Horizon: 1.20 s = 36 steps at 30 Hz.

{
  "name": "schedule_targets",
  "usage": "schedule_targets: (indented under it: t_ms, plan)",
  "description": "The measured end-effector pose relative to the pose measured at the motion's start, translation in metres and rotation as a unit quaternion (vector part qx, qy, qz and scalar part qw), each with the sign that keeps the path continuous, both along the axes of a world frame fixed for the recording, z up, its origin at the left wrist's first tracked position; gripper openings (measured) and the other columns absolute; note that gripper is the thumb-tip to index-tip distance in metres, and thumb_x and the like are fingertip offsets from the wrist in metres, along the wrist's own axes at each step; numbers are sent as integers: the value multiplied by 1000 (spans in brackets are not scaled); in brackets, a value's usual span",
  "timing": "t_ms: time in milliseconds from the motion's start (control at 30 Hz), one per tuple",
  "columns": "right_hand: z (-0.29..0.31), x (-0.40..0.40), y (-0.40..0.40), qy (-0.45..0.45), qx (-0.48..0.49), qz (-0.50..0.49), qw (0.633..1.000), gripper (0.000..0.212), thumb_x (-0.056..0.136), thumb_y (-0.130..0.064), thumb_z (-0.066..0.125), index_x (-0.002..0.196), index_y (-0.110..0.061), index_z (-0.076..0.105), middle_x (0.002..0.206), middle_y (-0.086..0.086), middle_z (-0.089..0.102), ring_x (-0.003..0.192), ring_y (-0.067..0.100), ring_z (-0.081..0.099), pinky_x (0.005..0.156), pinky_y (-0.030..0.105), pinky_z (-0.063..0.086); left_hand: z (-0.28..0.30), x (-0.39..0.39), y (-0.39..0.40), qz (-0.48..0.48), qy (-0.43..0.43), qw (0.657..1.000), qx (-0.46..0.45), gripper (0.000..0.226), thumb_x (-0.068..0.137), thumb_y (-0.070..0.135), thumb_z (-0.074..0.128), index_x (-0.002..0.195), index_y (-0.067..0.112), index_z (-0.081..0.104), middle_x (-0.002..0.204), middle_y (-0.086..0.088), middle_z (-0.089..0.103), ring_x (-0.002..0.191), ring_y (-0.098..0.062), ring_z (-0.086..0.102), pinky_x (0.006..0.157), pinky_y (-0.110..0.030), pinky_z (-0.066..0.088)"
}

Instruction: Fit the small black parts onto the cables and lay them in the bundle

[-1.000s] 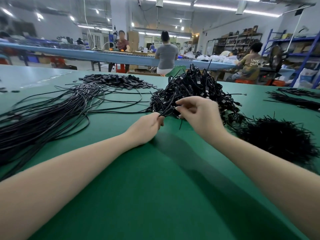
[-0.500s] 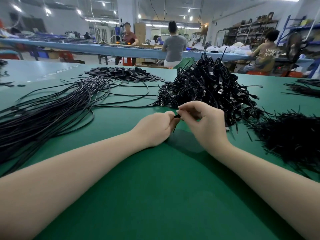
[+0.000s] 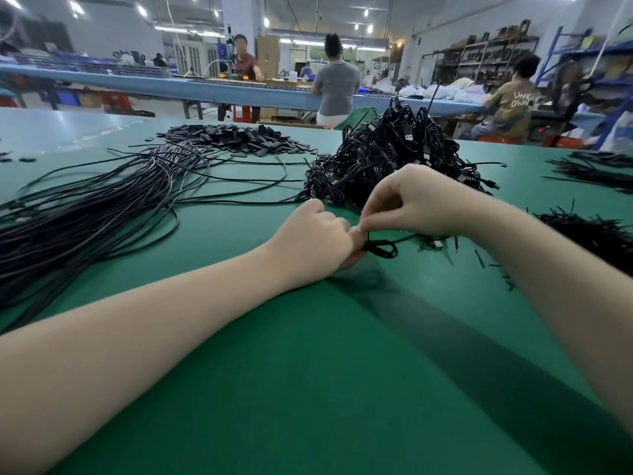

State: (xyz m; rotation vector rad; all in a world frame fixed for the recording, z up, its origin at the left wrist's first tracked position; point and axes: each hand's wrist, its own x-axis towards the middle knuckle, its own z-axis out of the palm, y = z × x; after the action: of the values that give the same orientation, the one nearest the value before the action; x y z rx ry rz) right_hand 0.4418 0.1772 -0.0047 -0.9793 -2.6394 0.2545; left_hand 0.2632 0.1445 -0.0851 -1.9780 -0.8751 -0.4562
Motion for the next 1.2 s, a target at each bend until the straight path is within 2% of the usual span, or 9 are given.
schedule_targets:
  t_ms: [133,233,300,333,433,533,700,967,1200]
  plan:
    - [-6,21,10,21,-212,-13,977,16,80,-36,71,80,-20,71,60,-15,63,51,-3,52,50,11,40,3,5,-4,-95,2,995,9,25,91,30,54,71,16,59,57,2,53,47,-20,52,55,-28,44]
    - [-28,20,11,159,-439,42,884,20,86,-23,66,76,-8,59,60,-6,60,53,3,54,50,12,43,3,6,-7,-105,-60,993,-14,30,91,32,50,71,12,61,59,0,56,50,-22,54,57,-31,47]
    - [-40,13,8,263,-515,43,815,15,84,-21,66,74,-13,59,66,-3,62,59,5,61,55,16,48,3,6,-8,-97,-163,978,-88,34,90,34,44,73,9,61,61,0,58,54,-25,56,61,-32,45]
    - [-45,7,7,320,-535,36,781,11,81,-21,64,73,-15,62,69,-2,65,62,7,64,58,18,51,2,6,-8,-97,-237,956,-144,35,90,36,42,75,10,59,62,2,56,57,-25,54,61,-31,40]
    - [-59,-17,4,472,-525,2,708,12,89,-18,59,78,-15,61,66,-5,65,62,8,66,57,20,53,-2,3,-4,-127,-456,838,-270,23,96,37,44,78,24,52,63,16,53,61,-5,50,59,-22,35]
    - [-72,-38,-1,561,-490,-39,667,13,94,-17,56,82,-11,57,63,-6,66,61,9,66,52,18,51,-4,0,7,-121,-541,780,-290,26,100,30,46,76,22,50,61,15,50,60,-1,45,60,-20,35]
    - [-77,-41,-3,597,-470,-65,646,10,92,-12,59,83,-8,57,61,-3,65,56,11,64,52,17,51,-8,-3,18,-150,-599,688,-381,8,100,30,47,92,29,47,65,15,48,59,-5,42,67,-29,37]
    - [-71,-35,-2,549,-506,-57,663,22,89,-31,63,93,-9,61,71,4,69,62,14,66,56,20,53,-4,-5,19,-193,-661,580,-436,12,102,21,43,90,19,46,50,17,39,49,-1,35,47,-14,32]
    - [-70,-32,-5,514,-503,-53,693,14,82,-19,70,90,-8,65,71,2,69,61,12,66,54,18,51,-2,-2,15,-212,-643,571,-464,13,103,17,40,91,15,44,47,18,42,46,1,36,46,-11,31]
